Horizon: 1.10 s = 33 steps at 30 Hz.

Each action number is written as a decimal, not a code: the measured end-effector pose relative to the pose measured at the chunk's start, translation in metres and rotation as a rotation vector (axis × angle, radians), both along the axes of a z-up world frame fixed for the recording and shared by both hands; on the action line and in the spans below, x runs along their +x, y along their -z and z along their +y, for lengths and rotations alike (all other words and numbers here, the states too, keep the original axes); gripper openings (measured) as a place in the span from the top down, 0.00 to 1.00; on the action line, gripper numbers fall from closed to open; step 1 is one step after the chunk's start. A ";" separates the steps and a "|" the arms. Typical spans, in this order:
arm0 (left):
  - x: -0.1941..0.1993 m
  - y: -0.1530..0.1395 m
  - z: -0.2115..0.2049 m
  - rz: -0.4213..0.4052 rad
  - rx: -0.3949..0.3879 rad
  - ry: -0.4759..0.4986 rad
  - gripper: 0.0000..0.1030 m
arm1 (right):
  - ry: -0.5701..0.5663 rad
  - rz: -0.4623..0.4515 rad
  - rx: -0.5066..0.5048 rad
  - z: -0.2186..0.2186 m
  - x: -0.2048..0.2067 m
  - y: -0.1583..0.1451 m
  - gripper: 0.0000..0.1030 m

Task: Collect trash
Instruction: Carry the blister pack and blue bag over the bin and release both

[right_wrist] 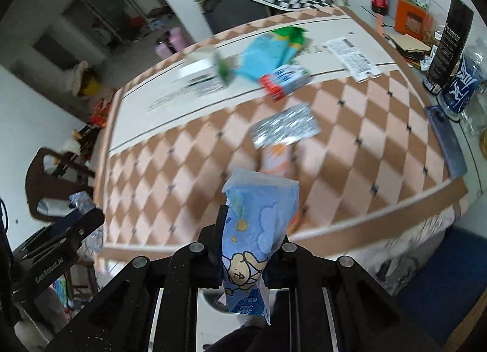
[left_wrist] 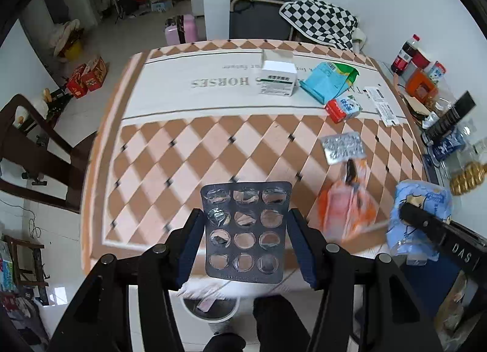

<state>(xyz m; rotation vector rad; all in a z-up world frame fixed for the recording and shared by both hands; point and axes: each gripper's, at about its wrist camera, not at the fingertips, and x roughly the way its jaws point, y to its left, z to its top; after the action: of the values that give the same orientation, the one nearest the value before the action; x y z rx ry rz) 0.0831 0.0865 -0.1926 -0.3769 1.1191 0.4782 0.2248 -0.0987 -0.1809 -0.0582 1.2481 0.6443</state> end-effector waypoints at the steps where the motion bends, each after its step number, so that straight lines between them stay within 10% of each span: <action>1: -0.020 -0.001 0.001 -0.003 0.004 0.002 0.49 | -0.010 -0.004 0.003 0.004 -0.022 -0.003 0.83; 10: -0.144 0.060 0.003 0.086 -0.051 -0.003 0.49 | -0.039 0.119 -0.031 0.020 -0.170 0.065 0.83; 29: -0.214 0.444 0.029 0.341 -0.502 -0.139 0.47 | -0.125 0.482 -0.238 0.055 -0.279 0.466 0.83; 33: -0.224 0.496 0.037 0.378 -0.533 -0.165 0.24 | -0.125 0.551 -0.238 0.061 -0.284 0.541 0.74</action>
<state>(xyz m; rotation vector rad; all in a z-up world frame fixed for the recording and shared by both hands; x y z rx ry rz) -0.1412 0.1234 -0.6890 -0.8750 1.5924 0.3990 -0.0591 -0.0378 -0.7216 -0.1653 1.8625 0.6375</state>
